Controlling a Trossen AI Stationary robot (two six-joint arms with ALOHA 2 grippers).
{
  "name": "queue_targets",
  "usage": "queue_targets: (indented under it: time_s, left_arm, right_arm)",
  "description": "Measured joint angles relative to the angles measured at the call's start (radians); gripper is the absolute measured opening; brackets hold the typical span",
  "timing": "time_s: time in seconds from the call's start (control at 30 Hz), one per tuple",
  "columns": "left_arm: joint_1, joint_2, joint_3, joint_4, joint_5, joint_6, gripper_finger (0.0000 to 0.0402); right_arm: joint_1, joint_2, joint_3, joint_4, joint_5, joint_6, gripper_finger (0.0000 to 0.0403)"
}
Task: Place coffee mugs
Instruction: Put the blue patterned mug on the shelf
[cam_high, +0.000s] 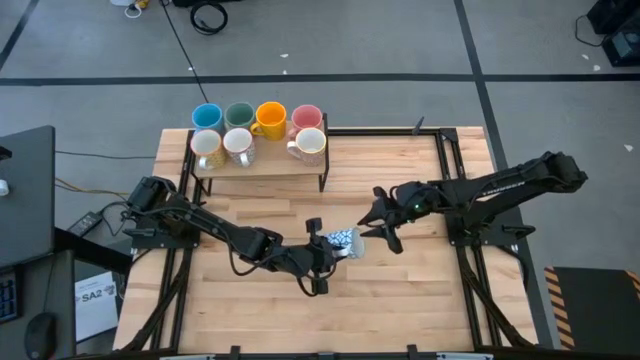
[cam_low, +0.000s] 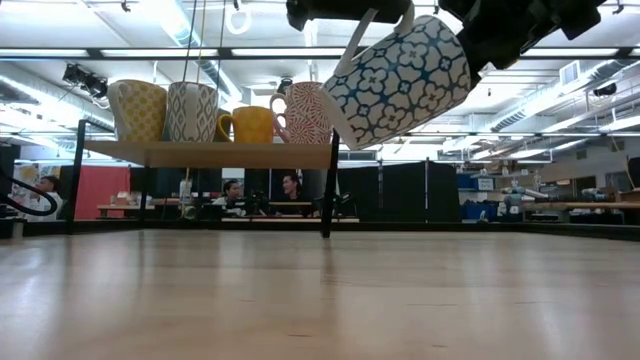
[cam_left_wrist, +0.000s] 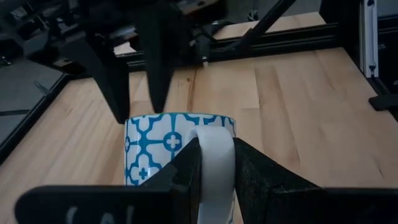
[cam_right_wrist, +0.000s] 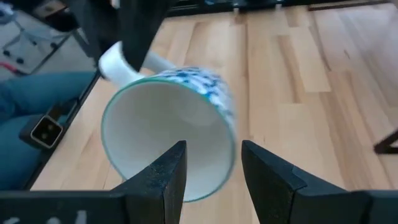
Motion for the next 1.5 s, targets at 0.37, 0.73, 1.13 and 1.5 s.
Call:
queue_targets:
  time_s: [0.37, 0.73, 1.13, 1.5]
  left_arm:
    - [0.0, 0.0, 0.0, 0.006, 0.019, 0.0, 0.0079]
    - [0.003, 0.0, 0.0, 0.008, 0.021, -0.004, 0.008]
    - [0.012, 0.001, 0.0, -0.012, -0.027, -0.008, 0.008]
    - [0.051, 0.001, 0.0, -0.018, -0.004, -0.029, 0.0104]
  right_arm:
    - [0.026, 0.105, 0.0, 0.093, 0.059, -0.023, 0.0159]
    - [0.033, 0.203, 0.0, 0.15, 0.05, 0.04, 0.011]
    - [0.028, 0.206, 0.0, 0.15, 0.076, 0.406, 0.0029]
    - [0.03, 0.209, -0.001, 0.09, 0.02, 0.661, 0.0032]
